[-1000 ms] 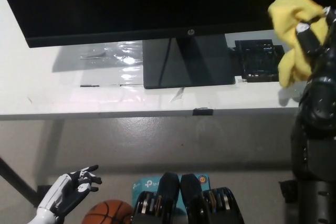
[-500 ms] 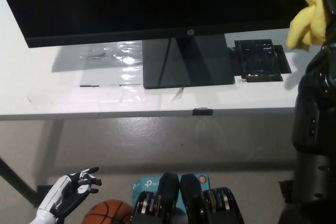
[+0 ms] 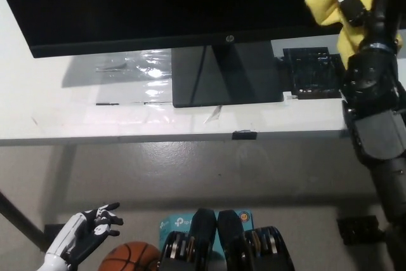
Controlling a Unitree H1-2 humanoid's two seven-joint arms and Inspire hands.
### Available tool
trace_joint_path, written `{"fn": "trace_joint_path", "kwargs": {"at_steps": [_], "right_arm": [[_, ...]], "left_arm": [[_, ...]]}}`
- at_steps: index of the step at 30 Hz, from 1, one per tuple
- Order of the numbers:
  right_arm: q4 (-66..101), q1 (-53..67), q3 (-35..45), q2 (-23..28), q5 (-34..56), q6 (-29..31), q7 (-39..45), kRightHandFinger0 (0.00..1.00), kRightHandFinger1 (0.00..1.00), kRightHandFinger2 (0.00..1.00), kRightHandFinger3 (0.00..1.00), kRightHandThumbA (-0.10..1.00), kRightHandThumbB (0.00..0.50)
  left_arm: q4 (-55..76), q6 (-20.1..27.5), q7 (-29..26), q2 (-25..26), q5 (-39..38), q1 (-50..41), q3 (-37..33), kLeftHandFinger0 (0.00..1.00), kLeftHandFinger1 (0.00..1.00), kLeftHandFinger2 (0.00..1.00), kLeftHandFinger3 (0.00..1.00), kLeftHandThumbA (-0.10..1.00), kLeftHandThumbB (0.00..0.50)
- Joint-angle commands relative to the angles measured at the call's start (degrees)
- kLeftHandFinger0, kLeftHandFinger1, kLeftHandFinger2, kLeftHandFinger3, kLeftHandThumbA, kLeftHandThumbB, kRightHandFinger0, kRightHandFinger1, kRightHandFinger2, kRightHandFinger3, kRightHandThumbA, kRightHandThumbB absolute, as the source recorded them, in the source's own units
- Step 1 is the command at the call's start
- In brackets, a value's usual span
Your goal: The robot uses its right hand to pick up the cloth kept in the middle of the desk and use it to wipe the monitor in the middle of the desk by swiping its screen twice
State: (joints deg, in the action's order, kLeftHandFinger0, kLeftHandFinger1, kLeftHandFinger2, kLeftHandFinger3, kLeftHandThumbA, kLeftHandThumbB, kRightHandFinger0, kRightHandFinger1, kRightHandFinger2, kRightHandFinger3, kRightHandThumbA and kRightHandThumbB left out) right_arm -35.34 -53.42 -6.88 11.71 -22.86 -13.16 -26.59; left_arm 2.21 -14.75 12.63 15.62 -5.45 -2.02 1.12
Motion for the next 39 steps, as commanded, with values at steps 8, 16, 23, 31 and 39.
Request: {"fn": "trace_joint_path", "kwargs": {"at_steps": [8,16,23,31,39], "right_arm": [[-13.4,-17.0,-18.4,1.2,-16.1,-1.9,-1.7,0.00,0.08,0.46,0.21,-0.10,0.157],[-16.3,-21.5,-19.5,-4.5,-15.2,-3.9,0.5,0.00,0.01,0.35,0.19,-0.10,0.069],[-13.9,-23.6,-18.9,-11.1,-15.2,-3.8,-2.9,0.00,0.00,0.19,0.14,-0.10,0.133],[-10.7,-23.9,-18.4,-18.6,-14.6,-5.9,-1.4,0.00,0.00,0.23,0.38,-0.10,0.075],[-11.0,-23.3,-19.1,-20.2,-15.7,-4.5,-0.9,0.00,0.00,0.24,0.28,-0.10,0.068]], "left_arm": [[2.1,1.6,1.5,1.9,0.3,0.2,-0.5,0.77,0.79,0.88,1.00,0.35,0.090],[2.2,1.0,1.8,1.5,0.3,0.0,-0.7,0.80,0.80,0.90,1.00,0.33,0.076],[2.2,0.3,1.9,1.4,0.8,0.2,-1.3,0.86,0.85,0.93,1.00,0.32,0.053],[1.8,0.5,1.8,1.1,0.9,0.5,-1.8,0.82,0.82,0.92,1.00,0.36,0.104],[2.3,-0.4,1.8,1.3,0.8,0.6,-2.5,0.85,0.86,0.94,1.00,0.32,0.086]]}}
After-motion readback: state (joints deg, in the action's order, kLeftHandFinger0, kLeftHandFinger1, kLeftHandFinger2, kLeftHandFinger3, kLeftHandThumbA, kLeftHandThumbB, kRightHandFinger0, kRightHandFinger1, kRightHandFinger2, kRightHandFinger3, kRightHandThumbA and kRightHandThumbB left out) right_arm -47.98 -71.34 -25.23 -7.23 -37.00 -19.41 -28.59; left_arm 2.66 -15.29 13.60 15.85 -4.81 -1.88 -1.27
